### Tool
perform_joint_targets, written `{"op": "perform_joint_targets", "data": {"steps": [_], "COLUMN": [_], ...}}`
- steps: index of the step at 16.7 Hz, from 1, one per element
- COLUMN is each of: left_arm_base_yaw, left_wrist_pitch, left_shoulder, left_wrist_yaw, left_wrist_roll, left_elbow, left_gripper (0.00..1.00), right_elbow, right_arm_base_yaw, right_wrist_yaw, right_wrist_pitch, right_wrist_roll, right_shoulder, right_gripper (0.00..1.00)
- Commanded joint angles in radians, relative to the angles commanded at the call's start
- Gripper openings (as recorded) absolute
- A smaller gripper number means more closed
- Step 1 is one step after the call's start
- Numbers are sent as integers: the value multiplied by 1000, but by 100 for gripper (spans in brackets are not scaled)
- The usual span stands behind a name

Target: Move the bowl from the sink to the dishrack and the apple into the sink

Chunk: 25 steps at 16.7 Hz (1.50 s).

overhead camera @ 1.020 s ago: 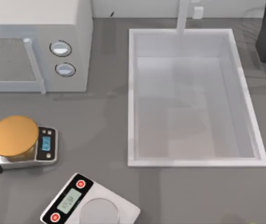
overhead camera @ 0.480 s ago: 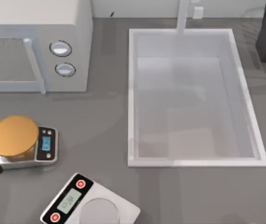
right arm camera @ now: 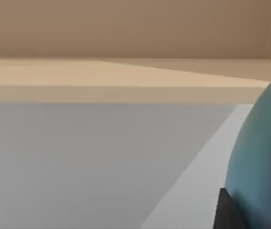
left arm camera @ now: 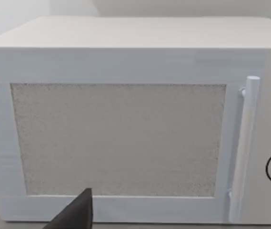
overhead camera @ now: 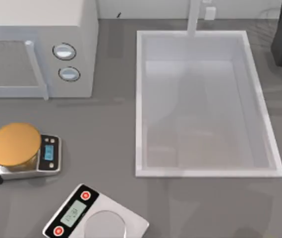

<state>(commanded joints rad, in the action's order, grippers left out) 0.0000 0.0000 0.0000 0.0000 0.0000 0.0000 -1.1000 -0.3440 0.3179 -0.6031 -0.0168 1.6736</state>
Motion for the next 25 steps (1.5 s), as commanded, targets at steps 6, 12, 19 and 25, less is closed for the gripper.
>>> {"op": "perform_joint_targets", "data": {"steps": [6,12,19,25], "left_arm_base_yaw": [0,0,0,0], "left_wrist_pitch": [0,0,0,0], "left_shoulder": [0,0,0,0], "left_wrist_yaw": [0,0,0,0], "left_wrist_roll": [0,0,0,0], "left_elbow": [0,0,0,0], "left_gripper": [100,100,100,100], "right_elbow": [121,121,121,121], "right_arm_base_yaw": [37,37,37,37], "right_wrist_yaw": [-40,-41,-41,-41], "right_wrist_pitch": [-219,-220,-220,-220], "right_wrist_roll": [1,1,1,1], "right_shoulder": [123,123,123,123], "right_gripper": [0,15,68,100]}}
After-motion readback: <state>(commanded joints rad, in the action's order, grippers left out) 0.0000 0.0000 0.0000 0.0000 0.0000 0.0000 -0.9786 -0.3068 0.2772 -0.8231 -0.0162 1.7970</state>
